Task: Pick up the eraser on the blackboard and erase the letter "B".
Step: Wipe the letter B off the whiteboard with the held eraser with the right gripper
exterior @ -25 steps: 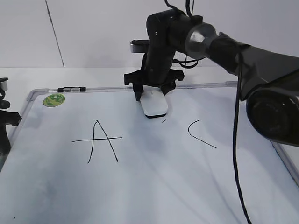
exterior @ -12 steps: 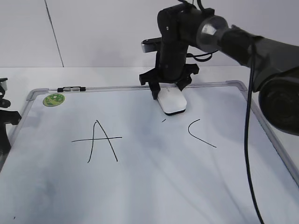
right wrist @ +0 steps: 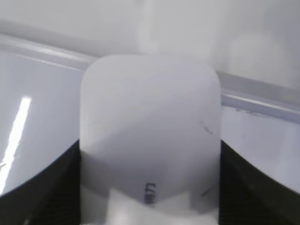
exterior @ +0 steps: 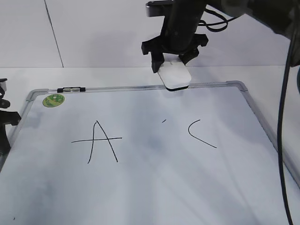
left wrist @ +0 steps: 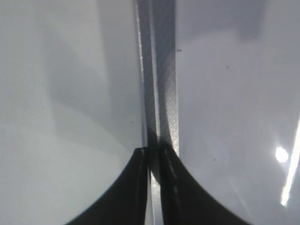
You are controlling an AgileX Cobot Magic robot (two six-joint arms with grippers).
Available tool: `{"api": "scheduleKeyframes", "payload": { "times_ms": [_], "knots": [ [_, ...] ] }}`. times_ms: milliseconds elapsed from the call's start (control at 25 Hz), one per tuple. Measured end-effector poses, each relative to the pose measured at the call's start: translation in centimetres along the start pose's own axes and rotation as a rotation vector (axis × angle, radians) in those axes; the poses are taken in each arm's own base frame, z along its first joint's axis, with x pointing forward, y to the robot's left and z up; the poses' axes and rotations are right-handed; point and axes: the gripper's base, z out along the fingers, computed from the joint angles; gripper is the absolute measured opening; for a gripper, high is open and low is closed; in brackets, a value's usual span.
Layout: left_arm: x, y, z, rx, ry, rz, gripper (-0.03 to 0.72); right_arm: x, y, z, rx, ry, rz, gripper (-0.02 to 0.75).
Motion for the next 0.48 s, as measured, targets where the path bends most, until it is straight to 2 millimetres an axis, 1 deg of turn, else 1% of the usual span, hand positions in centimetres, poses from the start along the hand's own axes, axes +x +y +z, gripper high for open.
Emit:
{"api": "scheduleKeyframes", "payload": {
  "times_ms": [120, 240, 360, 480],
  "knots": [
    [0.0, 0.0, 0.0, 0.000, 0.000, 0.000, 0.044, 1.2, 1.2, -0.4, -0.062, 0.049, -0.039, 0.554],
    [0.0, 0.0, 0.0, 0.000, 0.000, 0.000, 0.044, 2.8, 2.7, -0.3, -0.083, 0.110, -0.092, 0.554],
    [0.0, 0.0, 0.0, 0.000, 0.000, 0.000, 0.044, 4.3, 4.1, 0.7, -0.089, 0.173, -0.145, 0.554],
    [0.0, 0.0, 0.0, 0.000, 0.000, 0.000, 0.044, 6.2, 5.5, 2.3, -0.084, 0.242, -0.195, 0.554]
  ]
}}
